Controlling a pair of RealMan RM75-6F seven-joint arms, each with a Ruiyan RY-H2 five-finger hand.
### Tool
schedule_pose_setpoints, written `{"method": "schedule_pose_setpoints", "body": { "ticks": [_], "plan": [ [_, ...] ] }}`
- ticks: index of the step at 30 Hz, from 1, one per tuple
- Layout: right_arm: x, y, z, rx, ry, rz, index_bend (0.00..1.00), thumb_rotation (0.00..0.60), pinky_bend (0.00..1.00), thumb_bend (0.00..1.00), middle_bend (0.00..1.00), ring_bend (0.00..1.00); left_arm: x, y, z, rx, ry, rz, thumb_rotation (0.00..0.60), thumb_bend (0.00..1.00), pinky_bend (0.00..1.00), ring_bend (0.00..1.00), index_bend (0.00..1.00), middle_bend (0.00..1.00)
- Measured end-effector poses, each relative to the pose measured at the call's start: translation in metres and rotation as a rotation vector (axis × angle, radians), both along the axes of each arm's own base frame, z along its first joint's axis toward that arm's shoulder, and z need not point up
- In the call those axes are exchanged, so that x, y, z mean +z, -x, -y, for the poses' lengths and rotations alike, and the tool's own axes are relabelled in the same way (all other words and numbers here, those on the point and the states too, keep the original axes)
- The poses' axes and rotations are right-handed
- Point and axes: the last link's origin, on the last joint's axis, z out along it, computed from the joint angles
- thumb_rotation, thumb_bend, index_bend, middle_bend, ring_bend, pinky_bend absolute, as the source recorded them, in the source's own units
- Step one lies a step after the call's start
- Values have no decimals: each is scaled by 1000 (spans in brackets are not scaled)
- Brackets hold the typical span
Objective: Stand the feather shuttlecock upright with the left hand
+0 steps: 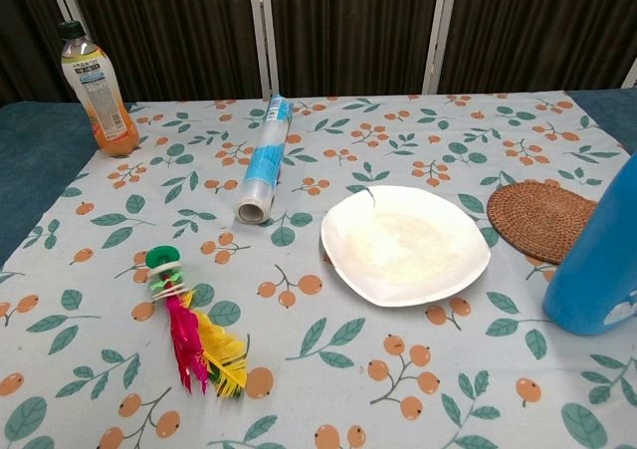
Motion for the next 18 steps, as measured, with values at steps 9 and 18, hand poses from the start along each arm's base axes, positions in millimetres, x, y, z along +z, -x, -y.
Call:
{"method": "schedule_pose_setpoints", "body": {
  "ticks": [9,18],
  "plan": [
    [1,-1,-2,5,5,1,129,600,0,165,0,0,-1,-1,1,0,10,-3,600,226,0,0,52,0],
    [4,1,-3,-3,11,4,128,600,0,166,0,0,-4,-4,0,-6,25,-5,600,227,0,0,53,0]
  ]
}}
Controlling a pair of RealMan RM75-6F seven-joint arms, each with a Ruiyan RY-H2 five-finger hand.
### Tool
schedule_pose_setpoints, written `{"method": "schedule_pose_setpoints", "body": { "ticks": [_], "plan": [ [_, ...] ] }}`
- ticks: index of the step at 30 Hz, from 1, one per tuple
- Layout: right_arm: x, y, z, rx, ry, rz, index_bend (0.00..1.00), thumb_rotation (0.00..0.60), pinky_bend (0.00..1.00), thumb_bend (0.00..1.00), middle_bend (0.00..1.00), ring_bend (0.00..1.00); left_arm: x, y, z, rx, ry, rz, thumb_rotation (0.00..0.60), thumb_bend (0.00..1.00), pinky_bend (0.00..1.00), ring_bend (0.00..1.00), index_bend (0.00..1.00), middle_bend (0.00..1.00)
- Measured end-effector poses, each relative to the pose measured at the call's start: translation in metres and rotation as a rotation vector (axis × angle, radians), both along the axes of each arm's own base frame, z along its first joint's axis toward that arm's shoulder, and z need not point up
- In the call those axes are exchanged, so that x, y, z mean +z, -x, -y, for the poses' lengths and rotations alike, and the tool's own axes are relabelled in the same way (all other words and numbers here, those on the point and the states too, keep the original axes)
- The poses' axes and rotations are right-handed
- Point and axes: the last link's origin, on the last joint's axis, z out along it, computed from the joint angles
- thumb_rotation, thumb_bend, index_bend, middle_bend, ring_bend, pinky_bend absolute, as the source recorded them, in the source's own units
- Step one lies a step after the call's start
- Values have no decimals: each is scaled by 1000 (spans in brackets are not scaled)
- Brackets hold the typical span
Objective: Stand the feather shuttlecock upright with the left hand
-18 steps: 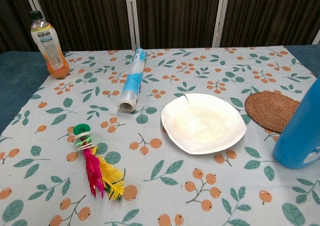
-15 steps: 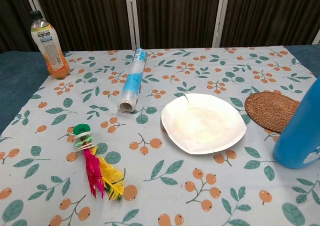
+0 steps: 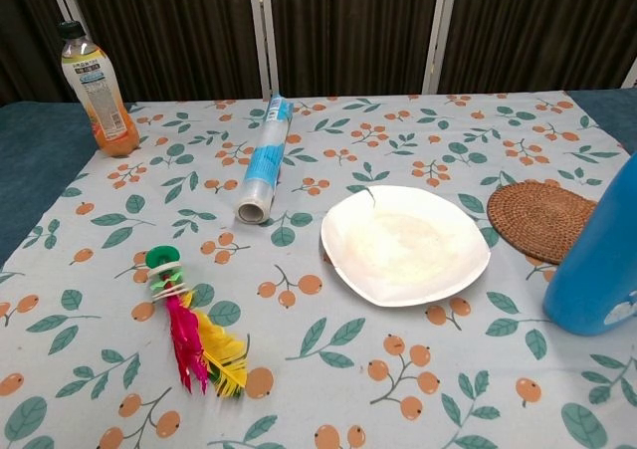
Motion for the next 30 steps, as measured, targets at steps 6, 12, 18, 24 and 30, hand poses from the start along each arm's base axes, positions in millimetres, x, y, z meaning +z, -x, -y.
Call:
{"method": "schedule_pose_setpoints", "body": {
  "ticks": [6,12,18,24,30],
  "plan": [
    [0,1,0,-9,3,3,128,600,0,165,0,0,-2,0,-2,-1,20,-6,600,226,0,0,62,0],
    [1,1,-1,-11,6,4,128,600,0,165,0,0,-5,-7,-7,-26,47,-17,600,226,0,0,138,0],
    [1,0,-2,-9,7,6,128,600,0,165,0,0,-14,-25,-18,-75,123,-4,600,228,0,0,238,0],
    [1,0,-2,-8,7,0,129,600,0,165,0,0,-39,-53,-39,-135,287,-20,600,227,0,0,320,0],
    [3,3,-1,-21,10,-1,130,600,0,166,0,0,-76,-88,-62,-240,466,-80,600,229,0,0,349,0]
  ]
}}
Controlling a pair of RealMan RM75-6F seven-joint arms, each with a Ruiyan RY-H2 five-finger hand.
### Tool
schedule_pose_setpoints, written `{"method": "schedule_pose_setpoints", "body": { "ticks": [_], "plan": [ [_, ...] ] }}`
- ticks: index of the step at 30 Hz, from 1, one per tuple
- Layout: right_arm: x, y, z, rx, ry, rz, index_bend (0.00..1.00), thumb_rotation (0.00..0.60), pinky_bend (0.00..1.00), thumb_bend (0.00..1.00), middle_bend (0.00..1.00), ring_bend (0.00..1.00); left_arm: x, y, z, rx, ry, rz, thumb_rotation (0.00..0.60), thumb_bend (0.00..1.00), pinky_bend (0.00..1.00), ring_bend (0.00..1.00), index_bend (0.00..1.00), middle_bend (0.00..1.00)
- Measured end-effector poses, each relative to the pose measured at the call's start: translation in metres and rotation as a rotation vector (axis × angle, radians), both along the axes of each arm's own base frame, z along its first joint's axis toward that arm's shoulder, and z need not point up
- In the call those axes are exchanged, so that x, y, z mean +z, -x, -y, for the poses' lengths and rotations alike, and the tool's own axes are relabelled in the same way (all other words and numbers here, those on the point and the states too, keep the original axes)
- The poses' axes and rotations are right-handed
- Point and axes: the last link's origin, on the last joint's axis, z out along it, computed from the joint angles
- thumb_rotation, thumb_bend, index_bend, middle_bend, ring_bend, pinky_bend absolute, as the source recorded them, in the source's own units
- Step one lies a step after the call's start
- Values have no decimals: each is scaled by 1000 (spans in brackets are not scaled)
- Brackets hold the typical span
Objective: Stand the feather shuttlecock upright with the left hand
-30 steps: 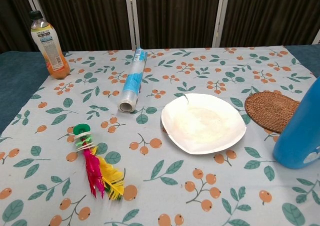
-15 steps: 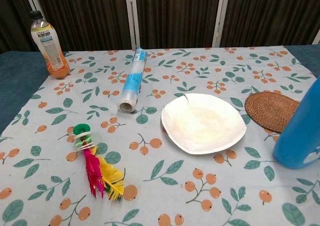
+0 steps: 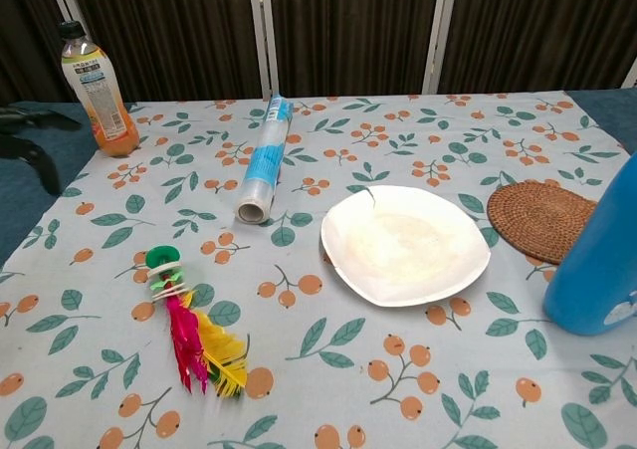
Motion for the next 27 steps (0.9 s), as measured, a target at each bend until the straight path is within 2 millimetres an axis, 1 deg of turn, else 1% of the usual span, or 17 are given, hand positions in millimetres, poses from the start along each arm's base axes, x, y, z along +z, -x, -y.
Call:
{"method": "schedule_pose_setpoints", "body": {
  "ticks": [3,9,13,18,23,27],
  "plan": [
    [1,1,1,-6,3,-3,131,600,0,164,0,0,-22,-17,-7,-40,82,-6,600,229,0,0,370,0],
    [1,1,-1,-14,15,-17,133,600,0,165,0,0,-50,-39,-11,-70,194,-23,600,237,0,0,373,0],
    [1,1,-3,-25,20,-24,134,600,0,165,0,0,-60,-50,-11,-52,255,-4,600,237,0,0,381,0],
    [2,1,-3,-31,25,-25,135,600,0,164,0,0,-67,-61,-12,-35,317,11,600,244,0,0,415,0],
    [2,1,-3,-36,25,-30,137,600,0,166,0,0,-75,-68,-15,-17,346,25,600,313,0,0,447,0],
    [3,2,-3,-39,27,-30,137,600,0,165,0,0,-83,-72,-17,-1,363,23,600,325,0,0,466,0]
  ]
}}
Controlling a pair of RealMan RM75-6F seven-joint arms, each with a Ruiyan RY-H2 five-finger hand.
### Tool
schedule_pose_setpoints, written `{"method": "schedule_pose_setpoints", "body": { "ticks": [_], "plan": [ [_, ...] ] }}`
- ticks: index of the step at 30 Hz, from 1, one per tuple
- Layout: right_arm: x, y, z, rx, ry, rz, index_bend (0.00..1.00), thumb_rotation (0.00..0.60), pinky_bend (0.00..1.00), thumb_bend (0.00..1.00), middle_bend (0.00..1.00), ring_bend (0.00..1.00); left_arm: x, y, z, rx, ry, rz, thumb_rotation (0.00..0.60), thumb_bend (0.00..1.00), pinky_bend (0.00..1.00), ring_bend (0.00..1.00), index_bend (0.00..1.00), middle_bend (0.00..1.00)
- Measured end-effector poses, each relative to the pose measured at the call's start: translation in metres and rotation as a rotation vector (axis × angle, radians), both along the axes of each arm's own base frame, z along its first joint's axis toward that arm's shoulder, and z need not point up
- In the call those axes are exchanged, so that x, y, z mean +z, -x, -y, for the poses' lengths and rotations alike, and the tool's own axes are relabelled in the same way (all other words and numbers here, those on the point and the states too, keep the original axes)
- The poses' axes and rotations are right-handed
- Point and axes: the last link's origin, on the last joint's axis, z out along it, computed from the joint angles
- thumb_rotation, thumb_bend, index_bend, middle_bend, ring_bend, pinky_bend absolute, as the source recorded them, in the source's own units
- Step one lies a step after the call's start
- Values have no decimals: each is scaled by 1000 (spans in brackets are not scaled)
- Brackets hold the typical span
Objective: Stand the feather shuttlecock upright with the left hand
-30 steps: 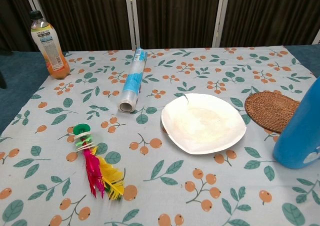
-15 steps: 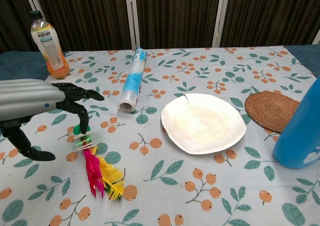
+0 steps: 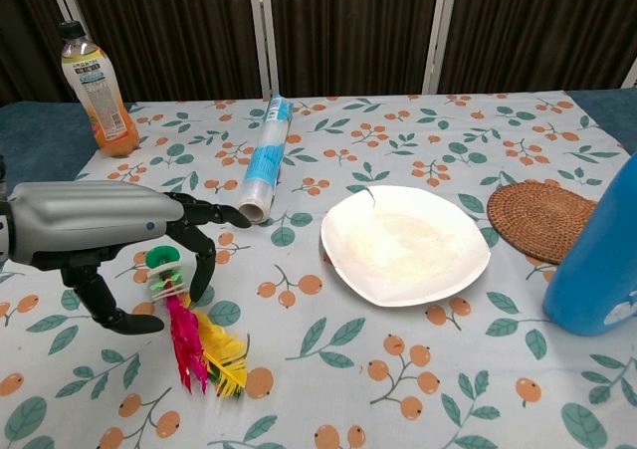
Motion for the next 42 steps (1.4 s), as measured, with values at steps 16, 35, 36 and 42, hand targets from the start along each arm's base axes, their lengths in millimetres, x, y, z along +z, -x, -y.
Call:
{"method": "schedule_pose_setpoints", "body": {
  "ticks": [16,35,36,42],
  "plan": [
    [2,2,-1,-18,-1,-20,137,600,0,167,0,0,-18,-4,-4,12,35,-71,600,326,0,0,495,0],
    [3,2,-2,-15,3,-24,137,600,0,168,0,0,-37,-20,0,-10,75,-91,600,333,0,0,499,0],
    [3,2,-2,-15,3,-26,137,600,0,167,0,0,-37,-20,1,-10,78,-92,600,336,0,0,502,0],
    [4,2,-2,-15,6,-25,137,600,0,167,0,0,-38,-21,1,-6,74,-97,600,352,0,0,517,0]
  ]
}}
